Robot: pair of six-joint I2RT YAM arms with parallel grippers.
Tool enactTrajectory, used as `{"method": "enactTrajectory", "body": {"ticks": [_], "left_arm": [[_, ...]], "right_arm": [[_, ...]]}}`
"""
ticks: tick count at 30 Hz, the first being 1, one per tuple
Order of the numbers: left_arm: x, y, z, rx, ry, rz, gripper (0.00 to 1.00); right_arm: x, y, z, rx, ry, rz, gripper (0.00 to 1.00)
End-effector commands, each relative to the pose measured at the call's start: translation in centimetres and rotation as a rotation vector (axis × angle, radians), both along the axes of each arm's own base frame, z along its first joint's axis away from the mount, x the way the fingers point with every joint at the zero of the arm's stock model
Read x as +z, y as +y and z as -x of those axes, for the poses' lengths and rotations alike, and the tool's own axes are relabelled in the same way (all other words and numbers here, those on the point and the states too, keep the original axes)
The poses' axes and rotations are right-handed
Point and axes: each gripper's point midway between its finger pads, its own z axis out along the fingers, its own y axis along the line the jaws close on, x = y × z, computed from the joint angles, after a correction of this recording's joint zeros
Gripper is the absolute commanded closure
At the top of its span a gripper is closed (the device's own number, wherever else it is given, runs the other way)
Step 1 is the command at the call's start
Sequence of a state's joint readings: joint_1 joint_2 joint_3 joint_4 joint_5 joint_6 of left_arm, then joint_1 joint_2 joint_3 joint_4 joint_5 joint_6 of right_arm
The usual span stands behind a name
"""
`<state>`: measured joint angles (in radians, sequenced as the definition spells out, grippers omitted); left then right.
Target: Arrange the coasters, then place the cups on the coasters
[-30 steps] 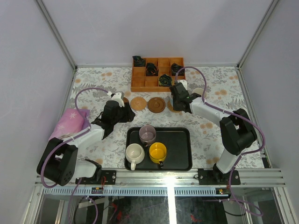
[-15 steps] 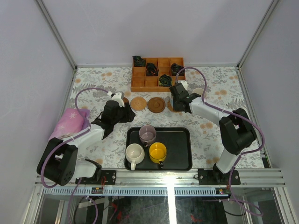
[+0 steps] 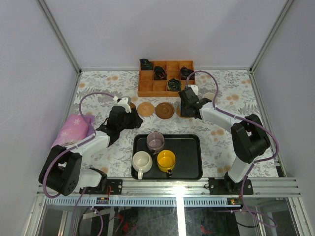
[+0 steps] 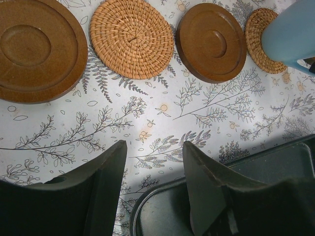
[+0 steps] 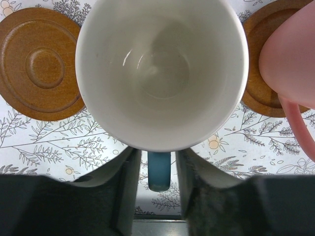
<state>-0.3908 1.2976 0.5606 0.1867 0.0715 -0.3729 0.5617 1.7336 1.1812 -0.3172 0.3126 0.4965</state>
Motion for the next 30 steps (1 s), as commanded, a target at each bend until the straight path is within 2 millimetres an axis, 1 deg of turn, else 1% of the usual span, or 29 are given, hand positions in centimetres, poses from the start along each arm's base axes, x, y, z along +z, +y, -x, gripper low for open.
{"method": "enactTrajectory", "body": {"ticks": [1,5,6,7,8,12,16,18,20,24,30], "left_arm": [[2.0,-0.5,-1.2,0.001,-0.064,0.038,0.51],[2.1,-0.5,-1.2,0.0,-0.069,0.038,0.51],[2.2,-0.5,-1.2,0.001,-0.071,0.038,0.51],[2.4,-0.4,-1.2,0.0,-0.075,0.038,0.5],[2.4,-0.4,-1.2,0.001,-0.076,0.037,0.5],[2.6,-0.3,-1.2,0.005,-0.081,0.031,0.5],[2.7,-0.2,-1.2,0.006,-0.084,0.031,0.5],[2.8,-0.2,-1.2,0.006,-0.086,0.031,0.5],[2.9,-0.2,-1.2,0.006,-0.087,0.03,0.5],[3.2,-0.2,-1.1,0.006,-0.093,0.03,0.5],[3.4,0.2,-1.0,0.02,-0.099,0.023,0.5]], "right_arm": [[2.4,0.1,-1.1,-0.028,-0.057,-0.025,0.46],[3.1,-0.1,-0.9,-0.03,-0.069,-0.031,0.32],[3.3,-0.1,-0.7,-0.027,-0.07,-0.036,0.3],[3.1,0.0,-0.5,-0.022,-0.062,-0.039,0.26],[4.2,0.0,-0.2,-0.015,-0.081,-0.06,0.22],[6.0,0.6,1.7,0.031,-0.131,-0.107,0.01],[6.8,0.9,4.6,0.092,-0.155,-0.116,0.01],[7.0,1.2,6.5,0.135,-0.163,-0.124,0.0],[6.4,1.7,8.6,0.183,-0.155,-0.118,0.01],[5.5,3.5,13.1,0.298,-0.151,-0.114,0.0],[4.0,4.7,18.7,0.443,-0.127,-0.148,0.0]]}}
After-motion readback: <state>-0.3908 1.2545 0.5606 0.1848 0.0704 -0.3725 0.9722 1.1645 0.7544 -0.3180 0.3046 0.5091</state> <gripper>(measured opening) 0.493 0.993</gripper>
